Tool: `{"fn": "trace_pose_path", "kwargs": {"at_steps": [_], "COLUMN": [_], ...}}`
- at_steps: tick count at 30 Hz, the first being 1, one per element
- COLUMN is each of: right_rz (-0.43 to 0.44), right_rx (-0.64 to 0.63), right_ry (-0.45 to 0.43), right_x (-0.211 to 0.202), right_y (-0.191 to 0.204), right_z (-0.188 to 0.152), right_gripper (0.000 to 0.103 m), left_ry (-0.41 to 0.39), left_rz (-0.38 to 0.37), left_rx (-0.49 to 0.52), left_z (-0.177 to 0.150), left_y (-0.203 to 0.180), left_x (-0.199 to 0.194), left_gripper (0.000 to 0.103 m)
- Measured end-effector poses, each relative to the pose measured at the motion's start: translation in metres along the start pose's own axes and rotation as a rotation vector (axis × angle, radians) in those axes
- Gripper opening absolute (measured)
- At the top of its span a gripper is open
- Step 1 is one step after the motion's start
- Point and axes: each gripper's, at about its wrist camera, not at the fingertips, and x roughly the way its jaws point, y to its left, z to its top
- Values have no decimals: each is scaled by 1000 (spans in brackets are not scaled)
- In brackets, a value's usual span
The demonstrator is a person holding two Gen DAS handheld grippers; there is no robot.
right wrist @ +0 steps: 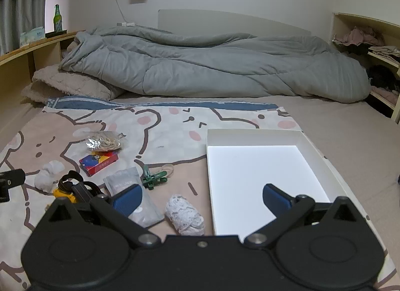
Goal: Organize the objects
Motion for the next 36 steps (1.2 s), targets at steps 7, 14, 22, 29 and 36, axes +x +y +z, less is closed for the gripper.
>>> {"fn": "trace_pose_path", "kwargs": {"at_steps": [7,14,22,29,36], "right_rz": [-2,-5,-7,-9,-9], "right_rx": [-2,-3,-3,-2,-3], "right_ry": [3,13,26,32,34], "right_x": [11,9,10,11,11], "right_y": [-4,-2,-2,-1,-1], "right_z": [-17,-11,-11,-11,-10], "right_gripper": [103,103,103,103,103], "left_ry": [8,23,28,30,31], "left_rz": [-6,-8,-6,-8,-9], "left_rx": [-1,0,5,5,5], "left_z": [-1,-1,-1,-1,-1], "left_y": [0,-1,-3,-2,-3], "left_x": [2,4,6,7,7], "left_gripper": [103,103,103,103,103]}}
